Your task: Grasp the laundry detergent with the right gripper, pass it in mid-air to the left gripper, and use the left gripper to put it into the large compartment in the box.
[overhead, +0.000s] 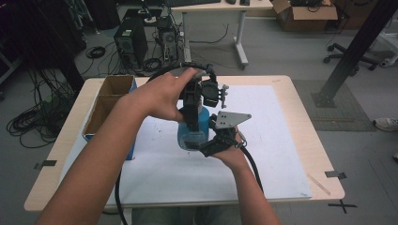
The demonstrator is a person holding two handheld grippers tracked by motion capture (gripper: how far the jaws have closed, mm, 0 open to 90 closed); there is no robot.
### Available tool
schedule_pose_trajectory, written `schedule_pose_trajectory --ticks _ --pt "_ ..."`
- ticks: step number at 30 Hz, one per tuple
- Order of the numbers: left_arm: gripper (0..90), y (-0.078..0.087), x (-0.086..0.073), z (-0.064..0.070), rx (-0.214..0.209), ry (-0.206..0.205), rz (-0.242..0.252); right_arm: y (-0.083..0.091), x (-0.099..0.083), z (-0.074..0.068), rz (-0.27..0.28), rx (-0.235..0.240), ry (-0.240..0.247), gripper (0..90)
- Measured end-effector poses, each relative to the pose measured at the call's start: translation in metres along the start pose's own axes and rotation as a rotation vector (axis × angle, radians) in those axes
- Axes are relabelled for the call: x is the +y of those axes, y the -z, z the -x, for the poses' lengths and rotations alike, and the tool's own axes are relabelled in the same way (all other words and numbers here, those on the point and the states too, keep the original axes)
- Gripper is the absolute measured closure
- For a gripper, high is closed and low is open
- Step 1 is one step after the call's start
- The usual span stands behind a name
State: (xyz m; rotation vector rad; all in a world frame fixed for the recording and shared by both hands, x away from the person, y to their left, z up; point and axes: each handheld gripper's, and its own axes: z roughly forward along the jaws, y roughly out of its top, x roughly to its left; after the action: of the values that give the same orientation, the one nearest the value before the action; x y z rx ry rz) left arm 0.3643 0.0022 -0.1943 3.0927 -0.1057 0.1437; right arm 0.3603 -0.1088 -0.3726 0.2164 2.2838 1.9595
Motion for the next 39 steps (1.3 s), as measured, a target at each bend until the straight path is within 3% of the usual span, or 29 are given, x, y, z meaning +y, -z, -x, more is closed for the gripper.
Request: schedule_pose_trajectory --ticks 7,18,27,39 --pt "38.0 0.002 0.002 0.0 -0.002 -0.001 -0.005 0.005 0.001 -0.001 0.006 -0.005 -0.002 10.5" --pt "38.0 0.007 -0.002 -0.003 -0.003 0.035 -0.026 0.02 -0.002 -0.002 0.004 -0.029 -0.02 3.4" --pt "37.9 0.017 -0.006 -0.007 -0.005 0.108 -0.036 0.036 0.001 -0.002 -0.008 -0.047 -0.011 2.3" --pt "37.9 0.031 -0.022 -0.014 0.002 0.196 -0.05 0.056 0.007 -0.001 -0.04 -0.079 0.043 0.0"
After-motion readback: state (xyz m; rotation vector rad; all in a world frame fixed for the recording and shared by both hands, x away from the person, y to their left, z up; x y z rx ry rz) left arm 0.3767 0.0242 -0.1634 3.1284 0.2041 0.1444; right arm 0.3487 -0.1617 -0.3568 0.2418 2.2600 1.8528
